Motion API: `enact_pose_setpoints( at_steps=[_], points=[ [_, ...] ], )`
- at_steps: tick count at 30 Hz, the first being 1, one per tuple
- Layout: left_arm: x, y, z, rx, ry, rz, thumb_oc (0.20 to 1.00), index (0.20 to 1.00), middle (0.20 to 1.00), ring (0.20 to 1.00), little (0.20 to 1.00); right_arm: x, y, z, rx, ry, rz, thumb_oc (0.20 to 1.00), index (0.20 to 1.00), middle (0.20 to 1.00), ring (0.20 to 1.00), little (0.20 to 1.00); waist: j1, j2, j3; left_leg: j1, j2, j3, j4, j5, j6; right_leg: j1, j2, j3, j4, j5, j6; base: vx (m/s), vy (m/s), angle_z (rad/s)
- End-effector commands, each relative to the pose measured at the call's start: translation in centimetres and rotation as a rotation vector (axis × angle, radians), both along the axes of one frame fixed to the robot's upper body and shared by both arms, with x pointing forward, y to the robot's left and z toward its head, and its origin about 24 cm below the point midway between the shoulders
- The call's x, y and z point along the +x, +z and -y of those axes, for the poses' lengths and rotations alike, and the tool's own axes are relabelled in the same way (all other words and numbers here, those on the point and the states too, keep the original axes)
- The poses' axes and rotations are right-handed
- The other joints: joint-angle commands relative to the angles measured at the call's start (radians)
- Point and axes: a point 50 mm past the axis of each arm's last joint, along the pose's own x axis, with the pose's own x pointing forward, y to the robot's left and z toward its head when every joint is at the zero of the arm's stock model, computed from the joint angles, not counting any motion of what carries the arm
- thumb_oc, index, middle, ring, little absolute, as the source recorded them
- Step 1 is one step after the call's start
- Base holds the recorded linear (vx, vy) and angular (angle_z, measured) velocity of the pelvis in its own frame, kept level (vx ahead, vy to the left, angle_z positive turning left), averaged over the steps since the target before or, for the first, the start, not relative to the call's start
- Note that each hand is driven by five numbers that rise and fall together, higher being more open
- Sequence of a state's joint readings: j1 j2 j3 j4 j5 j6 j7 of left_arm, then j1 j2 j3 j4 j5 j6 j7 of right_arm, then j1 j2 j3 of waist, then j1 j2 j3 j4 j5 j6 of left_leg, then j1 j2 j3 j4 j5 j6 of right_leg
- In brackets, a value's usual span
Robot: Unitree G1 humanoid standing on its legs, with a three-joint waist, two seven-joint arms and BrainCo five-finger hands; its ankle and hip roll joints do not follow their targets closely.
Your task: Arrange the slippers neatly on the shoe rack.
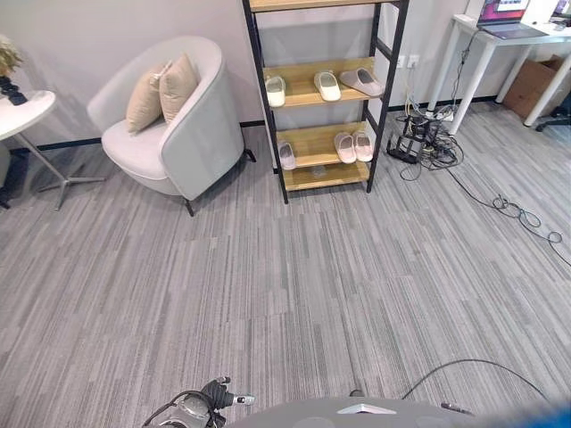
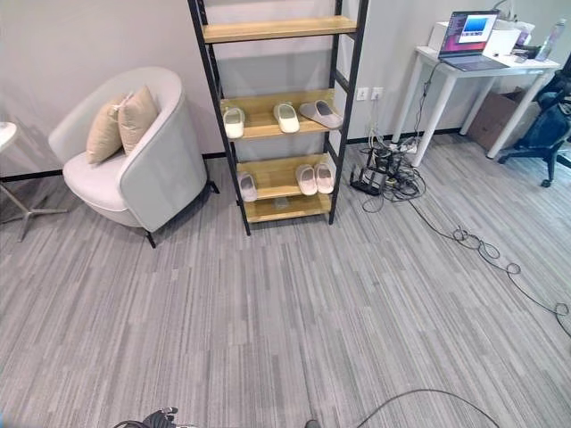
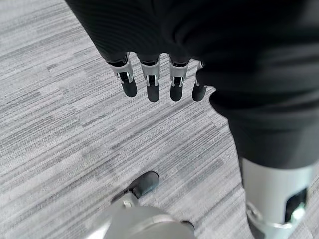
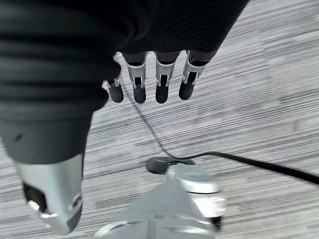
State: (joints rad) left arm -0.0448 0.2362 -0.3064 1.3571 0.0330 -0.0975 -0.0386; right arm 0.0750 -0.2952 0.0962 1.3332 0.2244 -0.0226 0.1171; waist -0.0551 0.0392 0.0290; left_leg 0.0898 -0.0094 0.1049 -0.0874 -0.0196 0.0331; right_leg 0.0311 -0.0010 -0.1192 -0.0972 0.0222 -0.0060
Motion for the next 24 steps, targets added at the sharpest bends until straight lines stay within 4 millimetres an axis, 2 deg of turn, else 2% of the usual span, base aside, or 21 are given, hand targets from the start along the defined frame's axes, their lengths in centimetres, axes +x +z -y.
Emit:
enact_pose_setpoints(
  at_steps=[1,5,7,12,13,14,15,16,17,18,19,20,21,22,23,24],
  points=[
    [0.2,-0.1,0.7,-0.007,-0.033,-0.011,1.000,1.000,1.000,1.000,1.000,0.8,0.0,-0.2,-0.002,0.041,-0.002,1.000,1.000,1.000,1.000,1.000,-0.006,-0.029,-0.035,-0.014,0.045,-0.058,0.000,0.002,-0.070,0.030,-0.067,0.040,0.010,-0.031,0.118,0.02,-0.036,0.00],
    [0.6,-0.2,1.5,-0.006,-0.099,-0.008,1.000,1.000,1.000,1.000,1.000,0.9,-0.1,-0.6,0.010,0.045,0.005,1.000,1.000,1.000,1.000,1.000,-0.014,-0.029,-0.030,-0.011,0.049,-0.050,0.000,0.002,-0.073,0.030,-0.061,0.049,0.010,-0.034,0.116,0.03,-0.077,-0.13],
    [0.8,-0.2,2.2,-0.008,-0.201,-0.016,1.000,1.000,1.000,1.000,1.000,1.1,-0.1,-0.8,0.015,0.058,0.006,1.000,1.000,1.000,1.000,1.000,-0.023,-0.026,-0.026,-0.010,0.053,-0.044,0.000,0.001,-0.076,0.027,-0.057,0.055,0.010,-0.035,0.115,0.04,-0.104,-0.06],
    [2.0,0.0,2.8,0.003,-0.302,0.013,1.000,1.000,1.000,1.000,1.000,2.1,0.1,-0.2,0.008,0.069,0.031,1.000,1.000,1.000,1.000,1.000,-0.036,-0.027,0.006,-0.009,0.067,-0.036,0.028,0.002,-0.083,0.029,-0.046,0.087,0.012,-0.037,0.099,0.04,-0.162,-0.11],
    [2.7,0.2,2.9,0.007,-0.346,0.029,1.000,1.000,1.000,1.000,1.000,2.6,0.4,0.3,0.000,0.084,0.035,1.000,1.000,1.000,1.000,1.000,-0.038,-0.036,0.042,-0.077,0.072,-0.034,0.209,-0.034,-0.092,0.010,-0.043,0.104,0.079,-0.071,0.076,-0.01,-0.255,-0.19],
    [3.3,0.3,3.1,0.009,-0.361,0.047,1.000,1.000,1.000,1.000,1.000,2.7,0.5,0.6,-0.006,0.083,0.033,1.000,1.000,1.000,1.000,1.000,-0.031,-0.042,0.062,-0.124,0.075,-0.039,0.314,-0.009,-0.108,0.013,-0.045,0.099,0.099,-0.078,0.065,-0.02,-0.208,0.04],
    [3.3,0.3,3.1,0.009,-0.361,0.047,1.000,1.000,1.000,1.000,1.000,2.7,0.5,0.6,-0.006,0.083,0.033,1.000,1.000,1.000,1.000,1.000,-0.033,-0.041,0.061,-0.131,0.077,-0.041,0.324,-0.013,-0.109,0.010,-0.043,0.097,0.100,-0.078,0.065,0.04,-0.229,-0.04],
    [4.9,0.8,3.5,0.022,-0.414,0.100,1.000,1.000,1.000,1.000,1.000,2.6,0.6,0.9,-0.014,0.110,0.018,1.000,1.000,1.000,1.000,1.000,-0.017,-0.057,0.110,-0.267,0.110,-0.032,0.573,0.081,-0.122,0.013,-0.039,0.078,0.154,-0.113,0.029,0.08,-0.175,-0.06],
    [5.3,1.0,3.7,0.018,-0.418,0.117,1.000,1.000,1.000,1.000,1.000,2.9,0.6,0.9,-0.019,0.121,0.022,1.000,1.000,1.000,1.000,1.000,-0.013,-0.056,0.117,-0.303,0.104,-0.033,0.576,0.072,-0.114,0.012,-0.039,0.076,0.166,-0.126,0.028,0.25,-0.134,-0.03],
    [5.5,1.0,3.8,0.010,-0.380,0.138,1.000,1.000,1.000,1.000,1.000,3.0,0.6,0.8,-0.019,0.131,0.025,1.000,1.000,1.000,1.000,1.000,-0.001,-0.055,0.113,-0.327,0.088,-0.025,0.461,0.039,-0.099,0.025,-0.044,0.072,0.159,-0.143,0.040,0.30,0.061,0.23],
    [5.3,1.0,3.8,0.005,-0.355,0.137,1.000,1.000,1.000,1.000,1.000,3.0,0.5,0.6,-0.015,0.131,0.026,1.000,1.000,1.000,1.000,1.000,0.006,-0.057,0.109,-0.329,0.086,-0.021,0.386,0.039,-0.095,0.040,-0.046,0.070,0.148,-0.148,0.046,0.35,0.102,0.25],
    [5.3,1.0,3.7,0.005,-0.335,0.143,1.000,1.000,1.000,1.000,1.000,3.1,0.5,0.3,-0.011,0.138,0.034,1.000,1.000,1.000,1.000,1.000,0.018,-0.052,0.107,-0.349,0.095,-0.029,0.300,0.086,-0.104,0.056,-0.041,0.066,0.138,-0.150,0.050,0.39,0.128,-0.21],
    [5.1,0.9,3.5,0.005,-0.320,0.128,1.000,1.000,1.000,1.000,1.000,3.6,0.5,0.0,-0.008,0.150,0.051,1.000,1.000,1.000,1.000,1.000,0.037,-0.055,0.112,-0.350,0.097,-0.044,0.140,0.140,-0.114,0.105,-0.046,0.066,0.110,-0.154,0.056,0.40,0.159,-0.46],
    [3.9,0.4,3.4,0.005,-0.321,0.078,1.000,1.000,1.000,1.000,1.000,3.9,0.4,-0.4,0.000,0.168,0.058,1.000,1.000,1.000,1.000,1.000,0.039,-0.050,0.100,-0.317,0.098,-0.058,0.074,0.146,-0.110,0.118,-0.040,0.080,0.102,-0.160,0.065,0.53,0.227,-0.43],
    [2.4,0.1,2.7,0.030,-0.303,0.025,1.000,1.000,1.000,1.000,1.000,3.8,0.2,-0.9,0.006,0.170,0.058,1.000,1.000,1.000,1.000,1.000,0.035,-0.052,0.072,-0.300,0.086,-0.069,0.071,0.157,-0.104,0.130,-0.048,0.094,0.097,-0.160,0.076,0.55,0.279,-0.42],
    [1.7,0.0,1.9,0.049,-0.276,-0.003,1.000,1.000,1.000,1.000,1.000,4.0,0.2,-1.4,0.017,0.170,0.066,1.000,1.000,1.000,1.000,1.000,0.032,-0.065,0.050,-0.290,0.074,-0.057,0.091,0.142,-0.094,0.134,-0.066,0.107,0.102,-0.155,0.089,0.56,0.288,-0.65]
  ],
)
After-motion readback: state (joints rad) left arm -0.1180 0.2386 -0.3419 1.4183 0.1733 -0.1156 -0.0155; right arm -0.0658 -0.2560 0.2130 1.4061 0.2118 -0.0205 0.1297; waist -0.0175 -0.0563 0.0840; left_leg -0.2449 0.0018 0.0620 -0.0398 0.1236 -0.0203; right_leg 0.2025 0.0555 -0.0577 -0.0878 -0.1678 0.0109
